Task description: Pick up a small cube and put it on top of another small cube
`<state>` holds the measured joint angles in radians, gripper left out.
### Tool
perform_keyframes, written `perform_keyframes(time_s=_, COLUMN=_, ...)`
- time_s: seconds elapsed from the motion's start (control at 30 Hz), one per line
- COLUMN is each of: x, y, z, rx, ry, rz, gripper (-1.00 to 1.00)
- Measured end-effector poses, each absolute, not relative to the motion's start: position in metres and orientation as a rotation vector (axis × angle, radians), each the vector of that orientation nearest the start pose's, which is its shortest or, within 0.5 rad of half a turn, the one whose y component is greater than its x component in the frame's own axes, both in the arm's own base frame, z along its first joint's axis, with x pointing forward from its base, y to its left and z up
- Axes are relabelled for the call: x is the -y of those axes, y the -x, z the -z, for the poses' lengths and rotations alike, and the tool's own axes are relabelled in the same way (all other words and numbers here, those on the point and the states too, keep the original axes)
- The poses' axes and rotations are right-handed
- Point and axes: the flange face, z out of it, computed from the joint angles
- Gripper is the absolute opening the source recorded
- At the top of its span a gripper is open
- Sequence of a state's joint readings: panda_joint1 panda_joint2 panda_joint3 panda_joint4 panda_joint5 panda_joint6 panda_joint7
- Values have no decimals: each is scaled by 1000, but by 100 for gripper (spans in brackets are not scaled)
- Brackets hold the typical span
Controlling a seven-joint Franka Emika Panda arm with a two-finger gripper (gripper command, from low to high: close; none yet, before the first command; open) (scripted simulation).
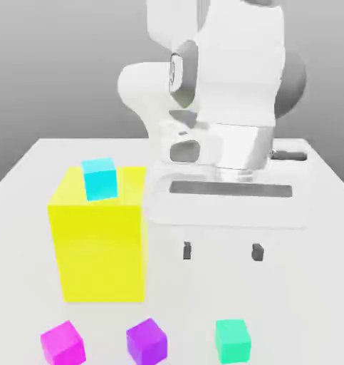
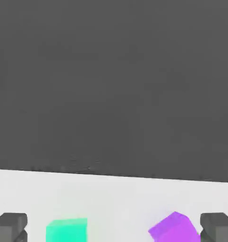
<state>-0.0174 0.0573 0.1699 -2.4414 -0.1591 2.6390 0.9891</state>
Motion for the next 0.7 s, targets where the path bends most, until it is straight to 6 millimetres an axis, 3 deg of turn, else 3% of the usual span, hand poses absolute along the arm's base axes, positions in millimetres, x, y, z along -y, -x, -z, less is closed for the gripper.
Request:
perform_keyframes(time_s=0.17, x=-97, y=-471, z=-206, rx=-1052, ry=2959, rz=39, gripper=0)
perform_keyframes(time_s=0.33, x=-101, y=-466, z=-139, rx=-1048, ry=2960, rz=1, gripper=0)
perform_keyframes(time_s=0.37, x=-101, y=-466, z=-131, rx=-1047, ry=2961, rz=1, gripper=-100)
perform_keyframes(time_s=0.57, x=-101, y=-465, z=-127, rx=-1047, ry=2961, rz=2, gripper=-100)
perform_keyframes(time_s=0.7, x=-101, y=-467, z=-163, rx=-1049, ry=2959, rz=1, gripper=-100)
